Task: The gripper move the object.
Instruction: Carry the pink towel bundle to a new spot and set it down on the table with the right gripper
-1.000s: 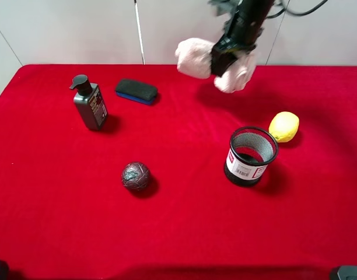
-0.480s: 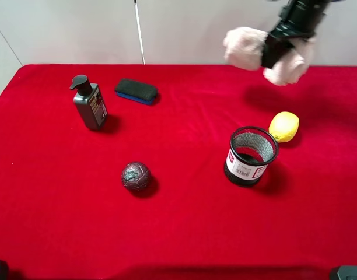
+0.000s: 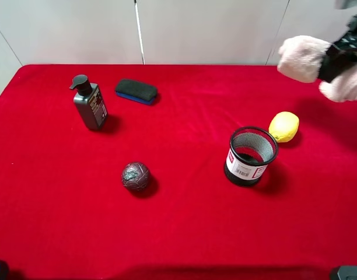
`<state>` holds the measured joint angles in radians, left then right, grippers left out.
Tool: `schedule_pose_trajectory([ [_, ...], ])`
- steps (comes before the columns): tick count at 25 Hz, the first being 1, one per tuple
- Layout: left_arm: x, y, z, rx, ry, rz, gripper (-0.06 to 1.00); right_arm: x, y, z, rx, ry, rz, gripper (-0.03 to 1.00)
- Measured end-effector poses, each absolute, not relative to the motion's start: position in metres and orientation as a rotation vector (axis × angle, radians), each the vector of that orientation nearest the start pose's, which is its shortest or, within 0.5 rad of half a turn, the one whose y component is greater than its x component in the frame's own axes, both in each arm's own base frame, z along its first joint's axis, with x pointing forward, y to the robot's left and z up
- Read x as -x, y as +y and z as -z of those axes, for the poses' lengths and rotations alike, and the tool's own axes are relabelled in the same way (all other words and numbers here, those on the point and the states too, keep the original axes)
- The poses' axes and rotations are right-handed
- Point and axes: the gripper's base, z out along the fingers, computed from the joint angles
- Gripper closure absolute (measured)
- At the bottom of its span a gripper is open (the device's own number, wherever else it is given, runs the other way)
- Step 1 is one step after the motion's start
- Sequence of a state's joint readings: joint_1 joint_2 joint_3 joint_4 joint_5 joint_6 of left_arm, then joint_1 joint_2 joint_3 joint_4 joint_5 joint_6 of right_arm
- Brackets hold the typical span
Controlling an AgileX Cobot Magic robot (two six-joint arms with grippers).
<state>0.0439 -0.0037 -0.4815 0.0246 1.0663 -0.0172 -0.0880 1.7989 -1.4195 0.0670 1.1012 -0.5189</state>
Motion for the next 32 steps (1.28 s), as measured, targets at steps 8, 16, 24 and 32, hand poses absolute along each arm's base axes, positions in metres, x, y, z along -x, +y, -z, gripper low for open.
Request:
schedule_pose_trajectory([
  [8, 0.004, 0.002, -0.272, 0.064, 2.064, -0.046, 0.02, -0.307, -0.064, -0.244, 0.349, 2.914, 0.014, 0.58],
  [16, 0.004, 0.002, -0.272, 0.064, 2.064, -0.046, 0.02, -0.262, -0.076, -0.229, 0.146, 2.969, -0.016, 0.58],
  [24, 0.004, 0.002, -0.272, 0.064, 2.064, -0.046, 0.02, -0.252, -0.073, -0.203, 0.075, 2.948, -0.031, 0.58],
  [32, 0.004, 0.002, -0.272, 0.064, 2.064, -0.046, 0.02, -0.256, -0.075, -0.204, 0.02, 2.903, -0.01, 0.58],
])
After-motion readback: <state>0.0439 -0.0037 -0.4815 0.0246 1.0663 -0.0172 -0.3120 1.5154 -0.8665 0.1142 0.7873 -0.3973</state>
